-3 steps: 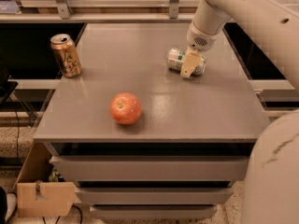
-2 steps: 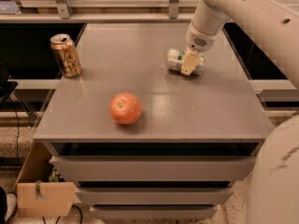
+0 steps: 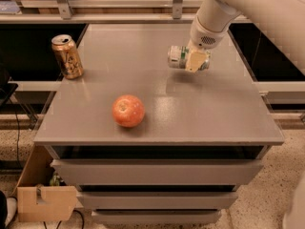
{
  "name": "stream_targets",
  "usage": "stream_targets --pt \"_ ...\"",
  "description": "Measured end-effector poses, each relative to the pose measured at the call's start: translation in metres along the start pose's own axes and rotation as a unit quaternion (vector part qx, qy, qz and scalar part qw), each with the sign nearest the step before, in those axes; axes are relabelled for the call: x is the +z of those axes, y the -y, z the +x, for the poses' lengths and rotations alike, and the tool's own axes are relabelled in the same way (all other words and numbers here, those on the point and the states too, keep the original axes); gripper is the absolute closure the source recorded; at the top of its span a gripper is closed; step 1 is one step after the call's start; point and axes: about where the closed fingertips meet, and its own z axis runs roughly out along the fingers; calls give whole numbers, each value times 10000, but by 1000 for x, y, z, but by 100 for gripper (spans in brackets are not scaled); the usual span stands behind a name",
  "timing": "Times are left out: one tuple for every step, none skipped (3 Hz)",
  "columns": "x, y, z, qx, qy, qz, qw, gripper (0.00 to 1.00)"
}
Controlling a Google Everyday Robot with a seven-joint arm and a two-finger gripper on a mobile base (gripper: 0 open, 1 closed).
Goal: Move 7up can near apple
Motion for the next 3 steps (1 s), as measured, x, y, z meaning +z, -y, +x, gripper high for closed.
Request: stream_targets --pt "-16 -6 -4 -610 265 -30 9978 100" --pt "-29 -15 2 -1198 457 -286 9913 100" --pt "-28 -19 2 -1380 457 -358 9887 100"
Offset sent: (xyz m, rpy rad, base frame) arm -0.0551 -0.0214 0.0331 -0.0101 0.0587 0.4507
